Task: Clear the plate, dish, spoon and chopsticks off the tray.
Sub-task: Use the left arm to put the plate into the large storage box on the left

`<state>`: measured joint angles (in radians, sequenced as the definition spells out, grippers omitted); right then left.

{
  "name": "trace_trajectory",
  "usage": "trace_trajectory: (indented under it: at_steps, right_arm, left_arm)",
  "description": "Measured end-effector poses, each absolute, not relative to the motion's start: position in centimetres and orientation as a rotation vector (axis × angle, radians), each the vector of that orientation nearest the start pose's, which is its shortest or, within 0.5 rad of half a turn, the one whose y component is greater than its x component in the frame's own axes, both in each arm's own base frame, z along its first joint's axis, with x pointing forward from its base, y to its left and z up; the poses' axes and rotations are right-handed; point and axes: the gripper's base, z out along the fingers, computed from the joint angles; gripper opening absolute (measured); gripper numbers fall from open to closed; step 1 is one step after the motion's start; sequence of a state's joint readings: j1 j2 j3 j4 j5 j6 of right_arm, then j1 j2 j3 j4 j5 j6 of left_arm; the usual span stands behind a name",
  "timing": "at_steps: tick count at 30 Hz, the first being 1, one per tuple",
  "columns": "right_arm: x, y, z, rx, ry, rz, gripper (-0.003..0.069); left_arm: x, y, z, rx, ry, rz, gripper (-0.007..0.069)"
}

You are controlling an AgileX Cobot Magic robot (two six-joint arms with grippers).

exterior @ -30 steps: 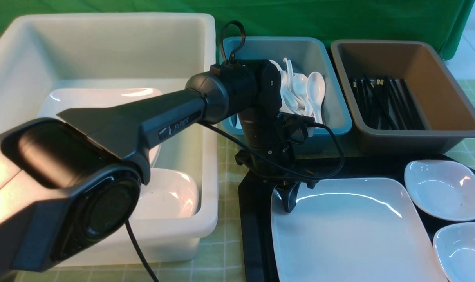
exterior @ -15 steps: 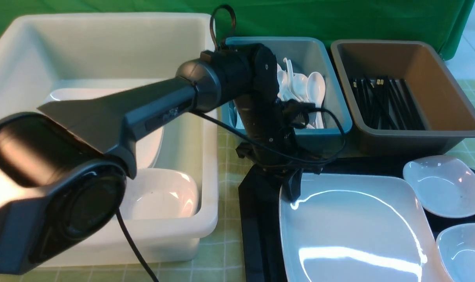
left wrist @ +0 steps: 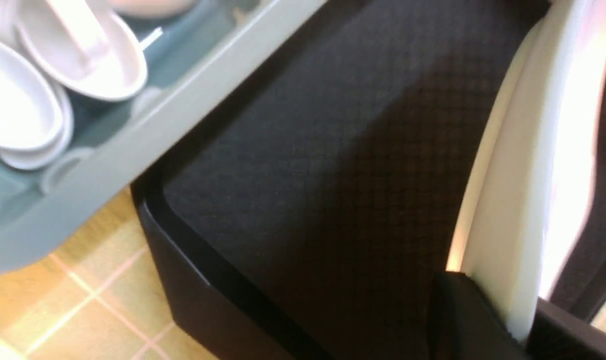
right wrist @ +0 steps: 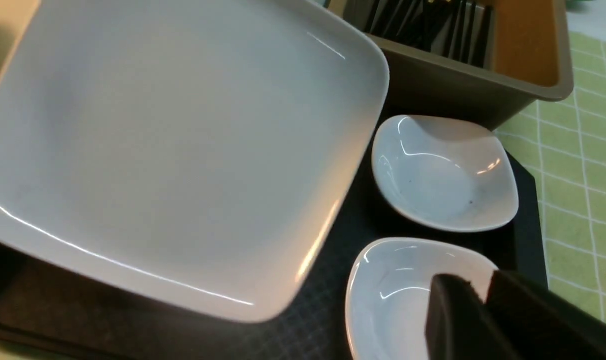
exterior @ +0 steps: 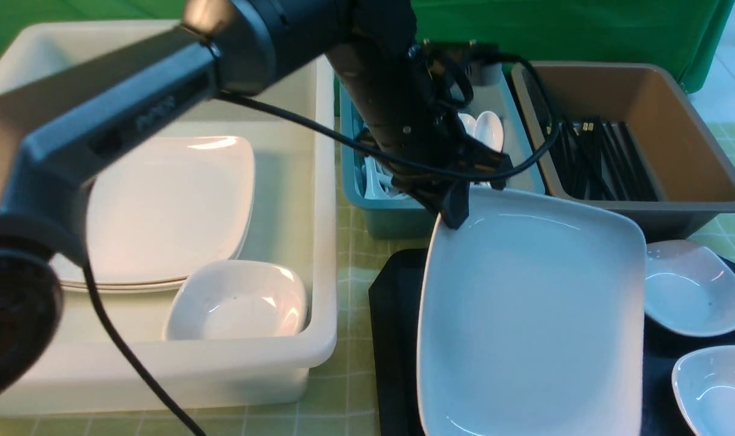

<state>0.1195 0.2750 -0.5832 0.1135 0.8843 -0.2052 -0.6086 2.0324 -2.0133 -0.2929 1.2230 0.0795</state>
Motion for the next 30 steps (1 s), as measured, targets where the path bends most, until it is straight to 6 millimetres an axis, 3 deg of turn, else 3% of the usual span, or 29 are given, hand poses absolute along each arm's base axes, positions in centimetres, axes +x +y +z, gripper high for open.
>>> trace_trajectory:
  at_steps: [10,15,18,22,23,24,25,26,27,28,30]
  right_arm:
    - [4.1,1.3,31.1,-0.313,2.032,0.08,0.0105]
    - [4.1,1.3,31.1,-0.313,2.031,0.08,0.0113]
    - [4.1,1.3,31.1,-0.313,2.031,0.08,0.0113]
    - [4.1,1.3,31.1,-0.313,2.031,0.08,0.0115]
    - [4.1,1.3,31.1,-0.313,2.031,0.08,0.0115]
    - [4.1,1.3,31.1,-0.313,2.031,0.08,0.0116]
    - [4.1,1.3,31.1,-0.313,2.031,0.08,0.0116]
    - [4.1,1.3,31.1,-0.313,2.031,0.08,0.0116]
    - [4.1,1.3,31.1,-0.313,2.031,0.08,0.0116]
    - [4.1,1.3,31.1,-0.313,2.031,0.08,0.0116]
    - [4.1,1.3,31.1,-0.313,2.03,0.08,0.0116]
  left_arm:
    - [34.0,-24.4,36.8,0.81,2.527,-0.58,0.0007]
    - [34.2,-20.1,40.5,0.65,2.464,-0.677,0.0007]
    - [34.2,-16.5,42.8,0.539,2.414,-0.683,0.0007]
    - [33.8,-9.4,46.1,0.318,2.336,-0.608,0.0007]
    - [33.7,-9.4,46.2,0.319,2.332,-0.607,0.0007]
    - [33.6,-6.3,47.0,0.212,2.31,-0.563,0.0007]
    - [33.4,-5.1,47.4,0.171,2.299,-0.548,0.0007]
    - [33.0,-2.4,47.9,0.07,2.28,-0.512,0.0007]
    - [32.9,-2.0,48.0,0.055,2.277,-0.51,0.0007]
    - [32.2,0.8,48.2,-0.063,2.258,-0.488,0.0008]
    - [31.1,4.3,47.8,-0.21,2.247,-0.475,0.0008]
